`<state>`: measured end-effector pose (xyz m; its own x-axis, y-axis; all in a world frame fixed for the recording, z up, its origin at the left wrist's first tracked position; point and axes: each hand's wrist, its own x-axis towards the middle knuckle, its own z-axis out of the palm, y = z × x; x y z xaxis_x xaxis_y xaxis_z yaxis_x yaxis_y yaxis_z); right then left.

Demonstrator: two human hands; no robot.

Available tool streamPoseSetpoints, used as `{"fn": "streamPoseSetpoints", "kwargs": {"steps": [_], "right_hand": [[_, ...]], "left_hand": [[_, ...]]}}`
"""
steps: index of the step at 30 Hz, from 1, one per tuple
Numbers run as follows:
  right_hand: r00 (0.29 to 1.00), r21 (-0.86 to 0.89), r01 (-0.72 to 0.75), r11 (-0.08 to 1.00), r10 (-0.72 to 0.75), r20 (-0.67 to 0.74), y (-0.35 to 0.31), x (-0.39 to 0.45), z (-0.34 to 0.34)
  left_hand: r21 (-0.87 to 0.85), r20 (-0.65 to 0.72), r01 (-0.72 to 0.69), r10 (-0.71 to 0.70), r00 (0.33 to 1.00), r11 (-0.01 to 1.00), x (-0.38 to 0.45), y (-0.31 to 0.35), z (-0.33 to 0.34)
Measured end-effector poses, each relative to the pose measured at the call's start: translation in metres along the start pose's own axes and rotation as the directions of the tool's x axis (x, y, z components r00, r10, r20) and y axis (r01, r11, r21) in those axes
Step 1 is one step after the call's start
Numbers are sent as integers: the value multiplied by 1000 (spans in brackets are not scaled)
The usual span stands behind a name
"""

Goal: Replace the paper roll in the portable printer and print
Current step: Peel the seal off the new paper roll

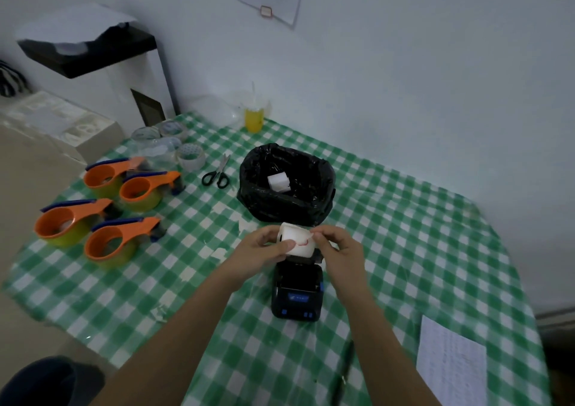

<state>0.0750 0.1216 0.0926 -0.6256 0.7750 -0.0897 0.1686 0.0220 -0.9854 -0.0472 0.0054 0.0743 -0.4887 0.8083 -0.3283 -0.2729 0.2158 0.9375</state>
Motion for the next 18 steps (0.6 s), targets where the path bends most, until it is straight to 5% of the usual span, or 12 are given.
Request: {"fn": "streamPoseSetpoints", "kwargs": {"steps": [6,14,18], "right_hand": [[991,143,-41,989,59,-123,0,40,17],[972,-240,-96,966,39,-233,5,165,56],[978,-325,-192,926,153,-142,17,185,53]], "left_hand": [[-85,-141,69,-80,987,994,21,-13,-21],[-68,-270,70,-86,959,995,57,-13,-46],[-46,-259,54,-64,964,997,67,-12,-48]]}}
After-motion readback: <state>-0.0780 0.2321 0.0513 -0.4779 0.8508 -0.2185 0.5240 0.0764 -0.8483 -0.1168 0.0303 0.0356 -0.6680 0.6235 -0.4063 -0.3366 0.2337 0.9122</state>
